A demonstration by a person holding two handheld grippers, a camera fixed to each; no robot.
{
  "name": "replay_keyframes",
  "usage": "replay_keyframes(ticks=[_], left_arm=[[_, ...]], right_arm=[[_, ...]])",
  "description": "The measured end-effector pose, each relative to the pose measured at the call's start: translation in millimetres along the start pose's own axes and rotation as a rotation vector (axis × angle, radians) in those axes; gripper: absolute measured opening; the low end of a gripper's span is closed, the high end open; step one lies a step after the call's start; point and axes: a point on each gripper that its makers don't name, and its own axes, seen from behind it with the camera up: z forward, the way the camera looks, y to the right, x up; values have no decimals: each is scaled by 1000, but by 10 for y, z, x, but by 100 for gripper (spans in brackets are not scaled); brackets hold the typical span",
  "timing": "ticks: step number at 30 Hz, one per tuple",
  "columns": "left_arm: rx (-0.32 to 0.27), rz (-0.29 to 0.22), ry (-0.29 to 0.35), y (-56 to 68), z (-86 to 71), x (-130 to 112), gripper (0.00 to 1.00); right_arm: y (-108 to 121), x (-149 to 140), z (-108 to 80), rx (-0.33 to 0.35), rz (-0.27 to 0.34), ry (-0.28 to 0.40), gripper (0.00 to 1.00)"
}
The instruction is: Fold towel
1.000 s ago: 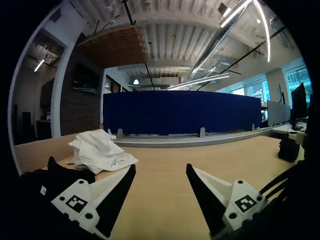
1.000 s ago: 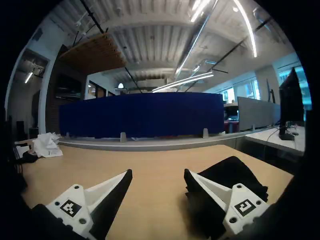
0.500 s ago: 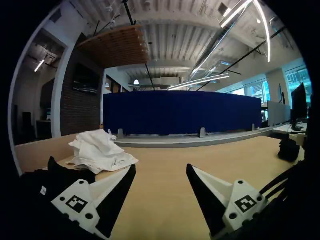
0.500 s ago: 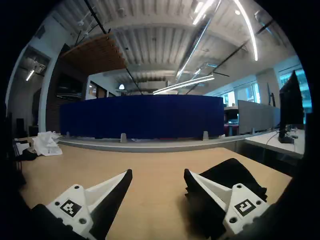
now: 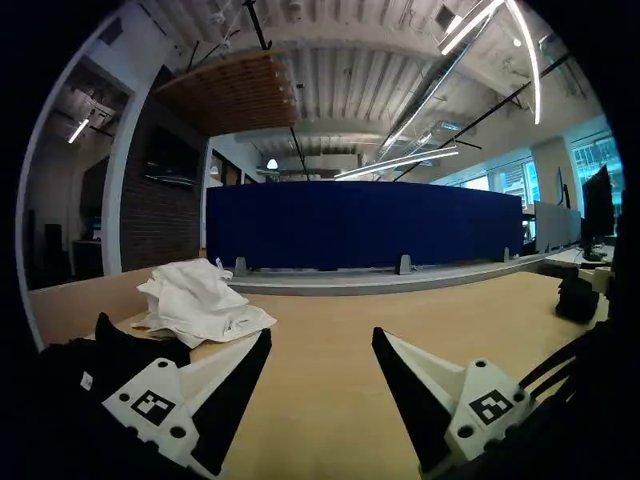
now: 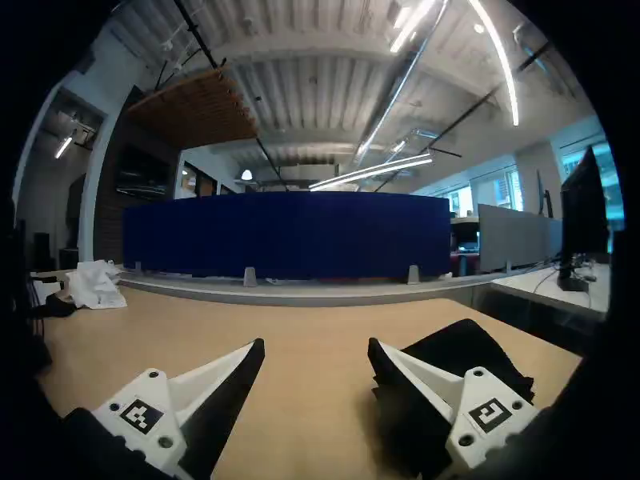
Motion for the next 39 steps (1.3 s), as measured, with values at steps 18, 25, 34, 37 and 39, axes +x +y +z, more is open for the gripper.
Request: replay_keyframes(ticks=[18,25,34,37,39], left_arm=[[0,0,0,-3,11,-3,93],[0,0,0,-3,9,2,94],[0,0,0,2,0,-1,94],[0,0,0,3,1,-1,93],[0,0,0,2,3,-2,93]], right_arm=[[20,-18,11,-6,0,0,100],[24,-22,19,-6,-1,0,100],[24,-26,24,-6,-1,0,100],[22,-28,19,-6,-1,0,100],[21,-29,14,-6,-1,0,100]])
